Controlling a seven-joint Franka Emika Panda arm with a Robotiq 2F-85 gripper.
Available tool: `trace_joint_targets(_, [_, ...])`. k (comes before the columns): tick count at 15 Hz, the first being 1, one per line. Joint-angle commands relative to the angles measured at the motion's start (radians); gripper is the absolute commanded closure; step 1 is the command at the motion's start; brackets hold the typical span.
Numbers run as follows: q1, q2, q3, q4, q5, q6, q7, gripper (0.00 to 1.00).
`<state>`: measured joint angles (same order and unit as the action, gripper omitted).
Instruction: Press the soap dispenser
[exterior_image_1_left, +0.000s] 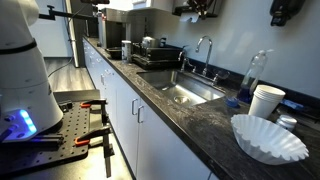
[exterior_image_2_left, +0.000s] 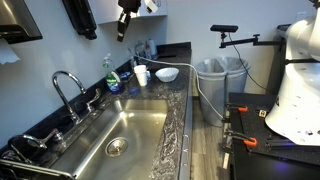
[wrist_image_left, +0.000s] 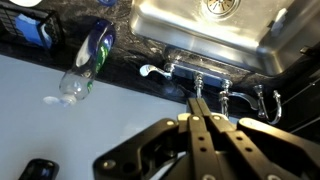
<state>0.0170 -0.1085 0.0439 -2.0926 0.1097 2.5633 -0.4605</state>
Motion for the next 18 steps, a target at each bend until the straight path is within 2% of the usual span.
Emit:
trace_joint_targets(1, [-0.095, -0.155, 0.094, -0.226, -0.159, 0.109, 0.282, 1.00])
trace_joint_targets(5, [-0.256, -0.297, 0.251, -0.362, -0.326, 0.063, 0.617, 1.00])
trace_joint_targets(7, [-0.297, -0.350, 0.295, -0.401, -0.404, 0.028, 0.775, 1.00])
trace_joint_targets(8, [-0.260, -0.362, 0.263, -0.410, -0.447, 0.003, 0.837, 1.00])
trace_joint_targets(13, [-0.241, -0.366, 0.252, -0.424, -0.487, -0.057, 0.928, 1.00])
trace_joint_targets(14, [-0.221, -0.358, 0.236, -0.420, -0.461, -0.081, 0.906, 1.00])
trace_joint_targets(18, [-0.070, -0.368, 0.105, -0.460, -0.277, -0.085, 0.707, 1.00])
